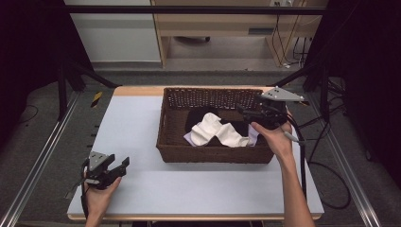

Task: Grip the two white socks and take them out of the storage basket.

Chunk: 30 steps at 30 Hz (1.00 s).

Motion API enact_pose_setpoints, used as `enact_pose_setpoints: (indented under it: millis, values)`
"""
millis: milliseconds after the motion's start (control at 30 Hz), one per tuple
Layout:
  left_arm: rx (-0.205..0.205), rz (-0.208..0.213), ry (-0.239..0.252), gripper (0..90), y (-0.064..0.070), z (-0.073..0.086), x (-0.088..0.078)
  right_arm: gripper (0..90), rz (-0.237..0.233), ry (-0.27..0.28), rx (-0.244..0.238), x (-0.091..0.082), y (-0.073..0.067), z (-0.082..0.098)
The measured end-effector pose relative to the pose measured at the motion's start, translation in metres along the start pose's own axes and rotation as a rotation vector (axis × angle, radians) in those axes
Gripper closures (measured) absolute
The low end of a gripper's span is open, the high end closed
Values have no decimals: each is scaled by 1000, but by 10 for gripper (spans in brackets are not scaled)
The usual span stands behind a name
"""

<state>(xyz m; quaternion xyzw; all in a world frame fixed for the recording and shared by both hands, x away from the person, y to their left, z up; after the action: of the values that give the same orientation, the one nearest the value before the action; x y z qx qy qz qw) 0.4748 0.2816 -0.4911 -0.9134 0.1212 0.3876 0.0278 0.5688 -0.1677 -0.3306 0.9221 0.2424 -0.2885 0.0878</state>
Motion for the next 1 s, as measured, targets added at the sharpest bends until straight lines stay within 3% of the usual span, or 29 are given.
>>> enact_pose_setpoints:
  millis: [200,367,733,1000]
  values:
    - [2,2,-1,390,0,0,1,258,-4,-10,-32,18,4,-6]
    - [7,4,-8,391,1,0,3,249,-11,-16,-25,32,5,-10]
    - [9,10,-3,392,1,0,1,302,-29,-137,-12,79,6,-1]
    - [11,11,-6,394,1,0,2,332,-37,-226,-24,110,6,22]
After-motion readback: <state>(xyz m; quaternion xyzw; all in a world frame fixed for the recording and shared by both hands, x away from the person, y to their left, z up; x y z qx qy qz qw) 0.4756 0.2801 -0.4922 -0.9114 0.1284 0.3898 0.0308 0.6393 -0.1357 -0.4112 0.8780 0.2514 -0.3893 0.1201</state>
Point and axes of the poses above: each handheld gripper's, and its own axes: x roughly forward along the jaws, z roughly out of its underside, y roughly to its right, the point moved 6 cm from there along x, roughly forward along the jaws, and after that the axes turned 15 degrees about -y, right-handed, at the moved point
